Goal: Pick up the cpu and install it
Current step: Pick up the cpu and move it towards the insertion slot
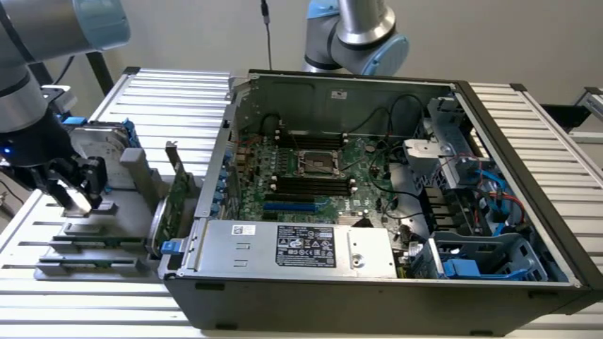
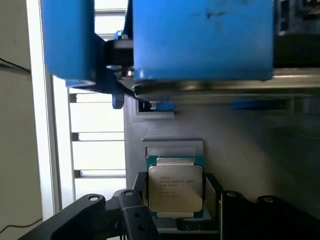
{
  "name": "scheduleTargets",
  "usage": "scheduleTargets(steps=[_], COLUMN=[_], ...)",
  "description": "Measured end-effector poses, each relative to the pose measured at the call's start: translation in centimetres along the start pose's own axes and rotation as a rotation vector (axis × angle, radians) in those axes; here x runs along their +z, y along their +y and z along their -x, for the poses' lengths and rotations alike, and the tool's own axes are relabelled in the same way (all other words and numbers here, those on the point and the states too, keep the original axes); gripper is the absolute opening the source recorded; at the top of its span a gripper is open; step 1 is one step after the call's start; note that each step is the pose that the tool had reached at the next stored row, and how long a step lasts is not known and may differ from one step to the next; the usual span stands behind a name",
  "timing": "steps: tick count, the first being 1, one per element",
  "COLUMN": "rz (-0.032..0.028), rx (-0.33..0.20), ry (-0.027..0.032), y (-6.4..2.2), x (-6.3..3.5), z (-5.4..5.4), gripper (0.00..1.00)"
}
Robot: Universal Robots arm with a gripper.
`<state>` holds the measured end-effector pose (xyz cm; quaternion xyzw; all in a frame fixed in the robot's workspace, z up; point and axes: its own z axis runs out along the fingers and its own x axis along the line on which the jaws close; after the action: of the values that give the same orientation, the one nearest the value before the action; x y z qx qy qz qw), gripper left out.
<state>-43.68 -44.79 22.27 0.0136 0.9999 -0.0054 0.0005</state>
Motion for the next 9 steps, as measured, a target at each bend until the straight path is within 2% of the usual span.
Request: scheduleTargets(steps=[9], rz=[0.0000], rx=[0.000], ry=[0.0000], y=[-0.04], x=[-4.09], z=[0.1], gripper=[0.55])
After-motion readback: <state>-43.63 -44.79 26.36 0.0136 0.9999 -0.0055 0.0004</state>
